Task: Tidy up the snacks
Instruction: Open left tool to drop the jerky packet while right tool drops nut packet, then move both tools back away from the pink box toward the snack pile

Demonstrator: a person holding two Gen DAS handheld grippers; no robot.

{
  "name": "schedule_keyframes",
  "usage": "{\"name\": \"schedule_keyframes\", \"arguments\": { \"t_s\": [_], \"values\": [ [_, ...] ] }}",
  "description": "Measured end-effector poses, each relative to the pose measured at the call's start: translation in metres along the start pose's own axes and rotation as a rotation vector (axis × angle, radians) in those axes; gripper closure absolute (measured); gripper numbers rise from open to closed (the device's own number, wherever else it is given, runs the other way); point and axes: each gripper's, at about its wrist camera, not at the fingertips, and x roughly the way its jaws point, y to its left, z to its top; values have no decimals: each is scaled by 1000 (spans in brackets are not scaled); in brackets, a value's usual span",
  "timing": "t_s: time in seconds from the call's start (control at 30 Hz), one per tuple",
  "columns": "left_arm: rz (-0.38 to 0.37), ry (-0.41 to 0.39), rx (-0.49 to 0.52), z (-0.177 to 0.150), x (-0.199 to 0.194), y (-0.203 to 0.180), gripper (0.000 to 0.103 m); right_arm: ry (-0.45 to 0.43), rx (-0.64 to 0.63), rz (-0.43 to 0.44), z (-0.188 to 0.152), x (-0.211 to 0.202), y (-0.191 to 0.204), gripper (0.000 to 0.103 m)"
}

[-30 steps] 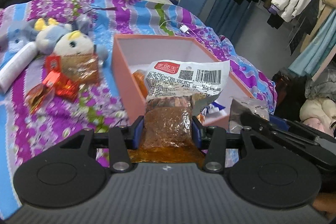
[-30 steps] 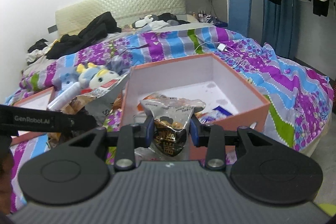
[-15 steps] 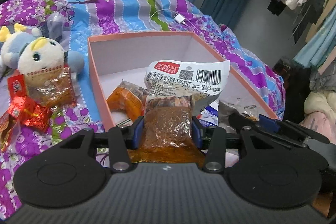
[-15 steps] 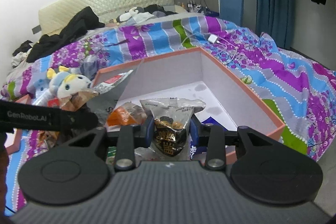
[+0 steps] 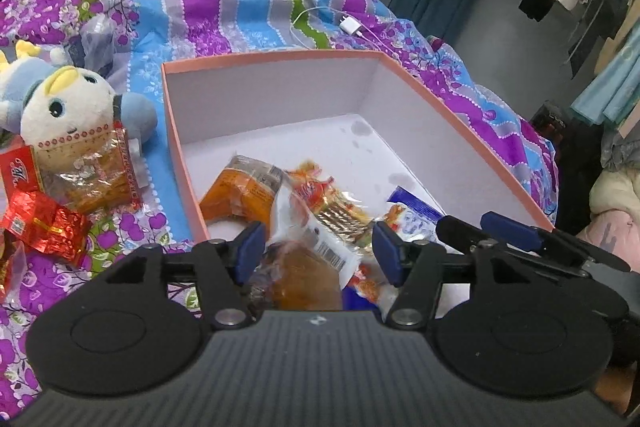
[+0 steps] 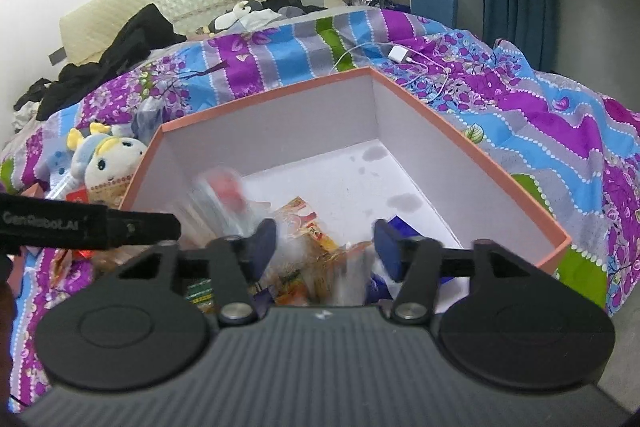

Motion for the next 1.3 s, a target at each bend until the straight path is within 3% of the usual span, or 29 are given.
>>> {"name": "schedule_keyframes", "arguments": {
  "t_s": [0.6,1.3],
  "values": [
    [22,-124,22,-37,-121,-17,38,-98,-26,52,-7,-91,33,45],
    [66,-208,11,-123,-252,-18,38,-141,-58,116,-46,-181,82,45]
  ]
}}
